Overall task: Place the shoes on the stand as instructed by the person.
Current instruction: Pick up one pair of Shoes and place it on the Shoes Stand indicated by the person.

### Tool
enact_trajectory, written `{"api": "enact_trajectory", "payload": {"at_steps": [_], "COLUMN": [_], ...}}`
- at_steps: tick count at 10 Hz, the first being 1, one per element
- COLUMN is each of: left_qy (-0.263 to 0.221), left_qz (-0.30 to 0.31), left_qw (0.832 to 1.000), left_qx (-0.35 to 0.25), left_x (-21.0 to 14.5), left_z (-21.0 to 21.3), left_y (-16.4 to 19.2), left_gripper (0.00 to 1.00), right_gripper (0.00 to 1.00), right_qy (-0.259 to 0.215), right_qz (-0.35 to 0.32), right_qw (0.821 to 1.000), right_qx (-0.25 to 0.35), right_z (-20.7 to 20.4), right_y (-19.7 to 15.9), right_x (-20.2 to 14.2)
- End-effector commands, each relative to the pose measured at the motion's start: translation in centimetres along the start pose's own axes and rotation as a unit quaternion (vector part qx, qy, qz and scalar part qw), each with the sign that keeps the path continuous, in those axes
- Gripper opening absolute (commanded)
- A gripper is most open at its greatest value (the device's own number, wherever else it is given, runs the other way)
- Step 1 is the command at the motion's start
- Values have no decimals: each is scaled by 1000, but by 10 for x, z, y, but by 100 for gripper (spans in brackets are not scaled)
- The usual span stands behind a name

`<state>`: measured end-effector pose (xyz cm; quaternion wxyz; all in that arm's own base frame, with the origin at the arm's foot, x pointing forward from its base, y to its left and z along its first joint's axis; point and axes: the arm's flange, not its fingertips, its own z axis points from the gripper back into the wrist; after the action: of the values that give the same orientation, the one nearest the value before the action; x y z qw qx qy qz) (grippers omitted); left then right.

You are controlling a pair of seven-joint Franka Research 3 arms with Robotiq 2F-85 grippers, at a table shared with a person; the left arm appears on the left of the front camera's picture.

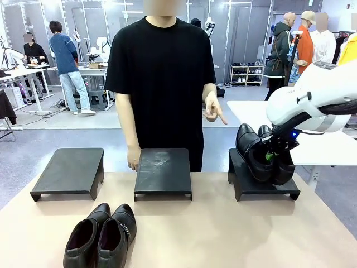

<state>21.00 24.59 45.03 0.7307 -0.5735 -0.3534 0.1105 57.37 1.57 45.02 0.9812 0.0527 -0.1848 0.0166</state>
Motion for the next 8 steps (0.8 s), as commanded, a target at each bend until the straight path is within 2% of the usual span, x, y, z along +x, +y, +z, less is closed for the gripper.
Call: {"api": "enact_trajectory", "payload": {"at_steps": [1,5,8], "left_qy": [-4,-4,-4], "left_qz": [-10,-10,-10], "left_qw": [1000,1000,1000], "left_qx": [-11,-11,-11], "left_x": [2,2,2], "left_z": [1,1,1], "left_y": [1,1,1], "left_gripper": [100,100,100], "right_gripper": [7,7,7], "right_qy": [-14,-27,-15], "right_qz": [-17,-12,-12], "right_qw": [1000,999,1000], "right_qx": [-9,-17,-20], "right_z": [-2,-16,-26], "right_y": [3,1,2], "right_x": [10,16,18]}}
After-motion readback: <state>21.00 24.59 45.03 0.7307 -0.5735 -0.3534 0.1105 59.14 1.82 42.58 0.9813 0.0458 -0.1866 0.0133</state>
